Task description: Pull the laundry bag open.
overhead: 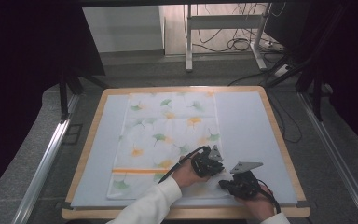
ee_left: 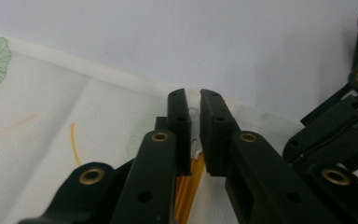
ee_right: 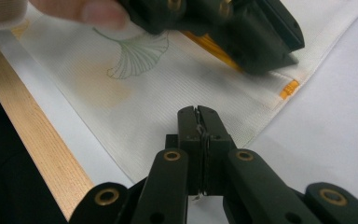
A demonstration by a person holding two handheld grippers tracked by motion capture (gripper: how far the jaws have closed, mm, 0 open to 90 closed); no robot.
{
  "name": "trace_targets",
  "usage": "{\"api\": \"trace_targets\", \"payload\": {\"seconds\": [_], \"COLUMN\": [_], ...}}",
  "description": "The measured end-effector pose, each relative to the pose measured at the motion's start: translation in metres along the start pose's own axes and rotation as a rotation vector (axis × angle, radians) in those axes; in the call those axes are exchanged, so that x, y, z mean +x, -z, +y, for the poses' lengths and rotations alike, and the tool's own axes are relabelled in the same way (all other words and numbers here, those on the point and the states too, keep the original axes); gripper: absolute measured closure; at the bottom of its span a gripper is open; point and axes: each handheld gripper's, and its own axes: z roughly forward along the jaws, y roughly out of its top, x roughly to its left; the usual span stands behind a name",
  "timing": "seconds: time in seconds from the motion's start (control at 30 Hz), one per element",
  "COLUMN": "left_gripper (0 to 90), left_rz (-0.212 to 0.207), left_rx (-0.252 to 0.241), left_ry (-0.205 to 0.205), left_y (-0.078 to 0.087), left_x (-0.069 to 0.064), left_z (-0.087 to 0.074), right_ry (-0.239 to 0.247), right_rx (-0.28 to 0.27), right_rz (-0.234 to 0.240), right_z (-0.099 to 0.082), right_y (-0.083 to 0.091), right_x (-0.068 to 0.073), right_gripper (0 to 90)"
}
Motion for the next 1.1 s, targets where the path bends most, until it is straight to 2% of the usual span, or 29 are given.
{"api": "trace_targets", "payload": {"seconds": [0.27, 0.43, 0.53, 0.63, 1.1], "left_gripper": [84.5, 84.7, 84.7, 84.7, 84.7], "left_rz": [0.028, 0.026, 0.028, 0.032, 0.031], "left_rx": [-0.002, 0.006, 0.012, 0.003, 0.019], "left_ry": [0.001, 0.004, 0.002, 0.015, 0.019], "left_y": [-0.001, 0.0, 0.0, 0.0, 0.003], "left_x": [-0.005, -0.004, -0.004, -0.005, -0.005], "left_z": [0.001, 0.001, 0.001, 0.001, -0.001], "right_ry": [-0.001, -0.004, -0.013, -0.054, -0.074], "right_rx": [0.001, -0.029, -0.035, -0.044, -0.026], "right_rz": [-0.001, -0.026, -0.057, -0.089, -0.089], "right_z": [0.0, 0.003, 0.006, 0.012, 0.013], "right_y": [0.0, 0.003, 0.003, 0.0, -0.005], "right_x": [-0.001, -0.002, -0.009, -0.019, -0.022], "right_gripper": [88.7, 88.9, 88.9, 89.0, 89.4]}}
